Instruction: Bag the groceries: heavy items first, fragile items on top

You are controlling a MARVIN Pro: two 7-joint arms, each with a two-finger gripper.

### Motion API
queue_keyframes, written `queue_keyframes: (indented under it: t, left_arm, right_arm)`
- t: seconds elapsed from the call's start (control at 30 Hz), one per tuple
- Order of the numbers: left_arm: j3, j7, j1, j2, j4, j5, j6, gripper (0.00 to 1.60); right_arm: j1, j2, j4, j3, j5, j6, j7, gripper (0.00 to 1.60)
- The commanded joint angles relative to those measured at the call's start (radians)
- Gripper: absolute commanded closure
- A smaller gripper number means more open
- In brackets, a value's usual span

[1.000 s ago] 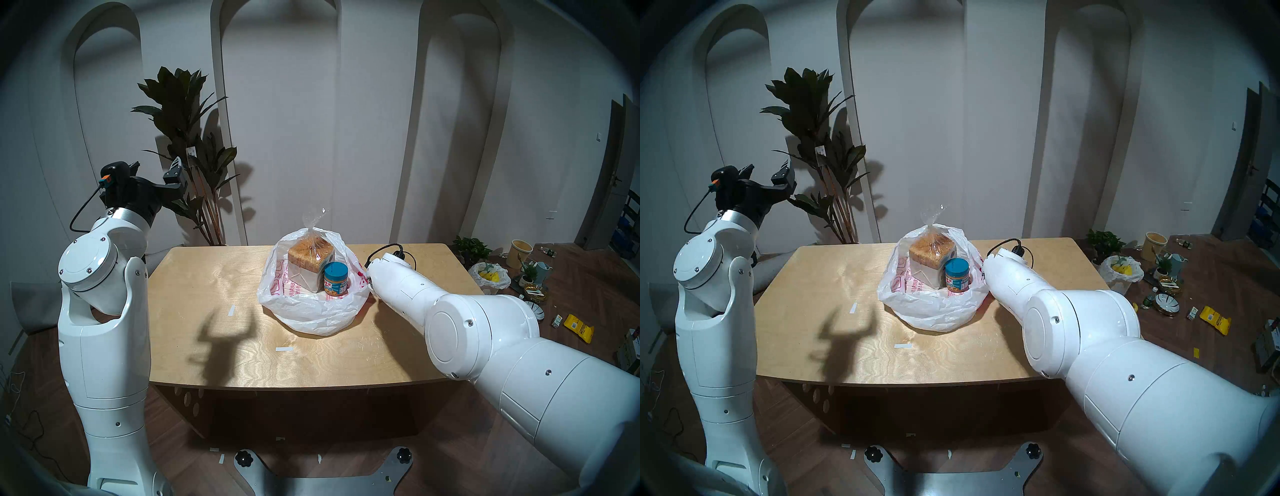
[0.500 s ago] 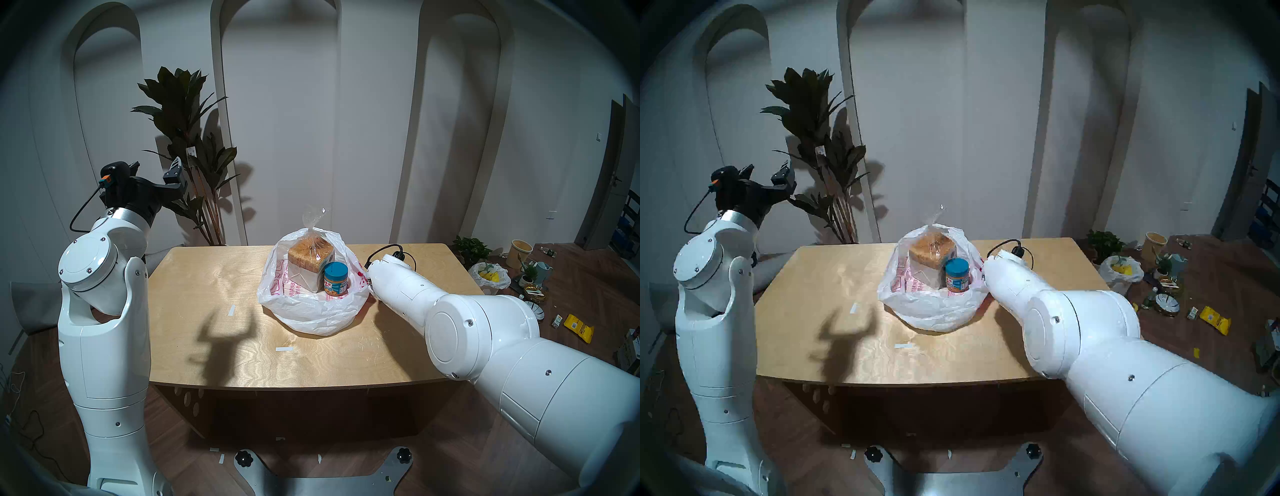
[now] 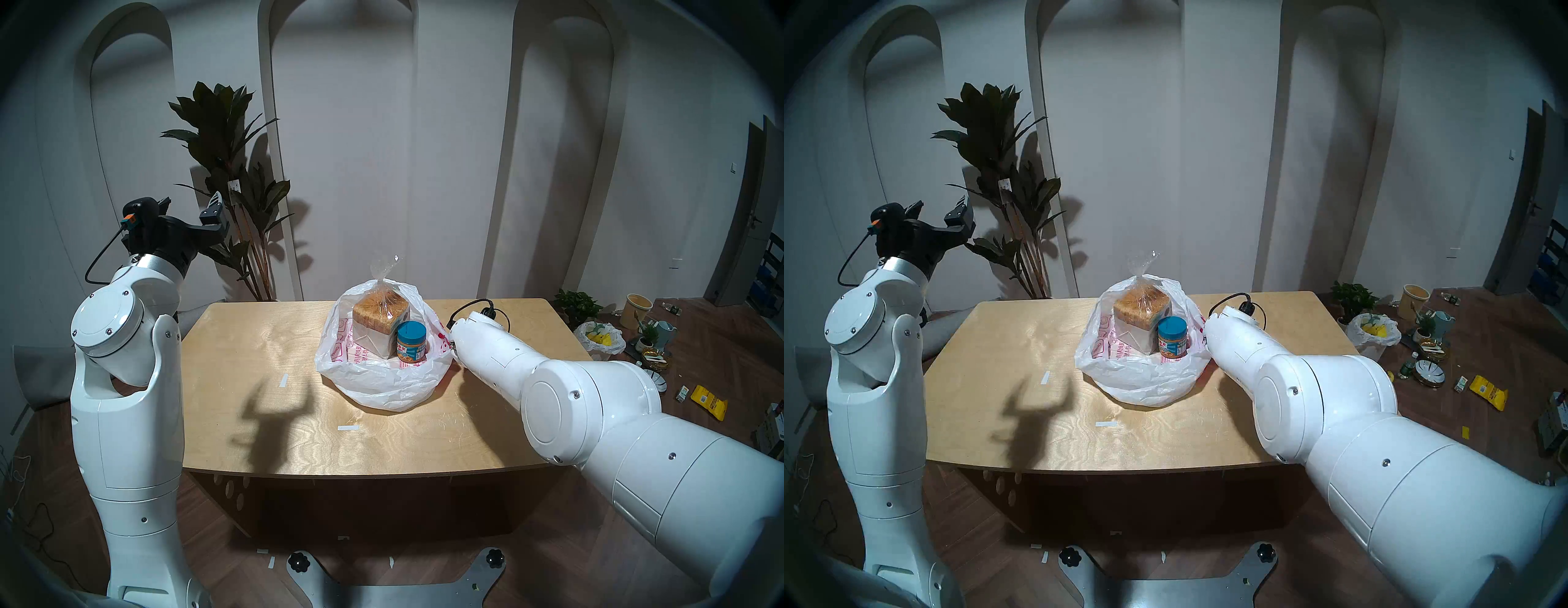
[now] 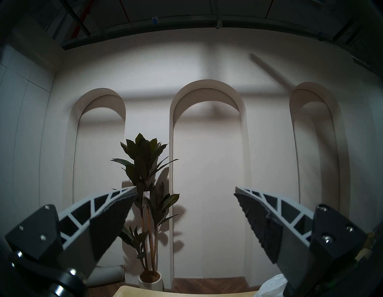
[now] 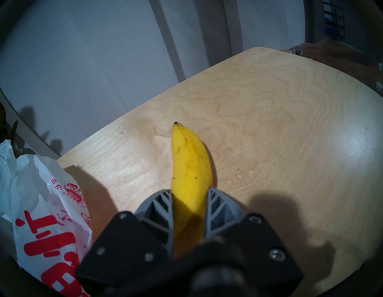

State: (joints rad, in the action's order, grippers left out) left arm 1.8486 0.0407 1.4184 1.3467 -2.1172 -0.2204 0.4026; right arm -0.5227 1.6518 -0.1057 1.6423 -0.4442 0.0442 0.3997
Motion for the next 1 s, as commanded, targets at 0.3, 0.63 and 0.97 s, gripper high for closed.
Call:
queue_keyframes:
  t: [0.3, 0.63, 0.97]
  left_arm:
    - [-0.001, 0.003, -0.018, -0.005, -0.028, -0.003, -0.005, 0.00]
    - [-0.001, 0.004, -0.019, -0.006, -0.039, -0.005, -0.004, 0.00]
    - [0.000, 0.005, -0.017, -0.008, -0.047, -0.013, 0.000, 0.00]
  right_arm:
    - [0.101, -0.026, -0.037, 0.003, 0.000, 0.038, 0.016, 1.60]
    - [0.182, 0.014, -0.104, -0.003, 0.004, 0.090, 0.041, 1.60]
    - [0.216, 0.078, -0.134, -0.004, -0.003, 0.160, 0.026, 1.60]
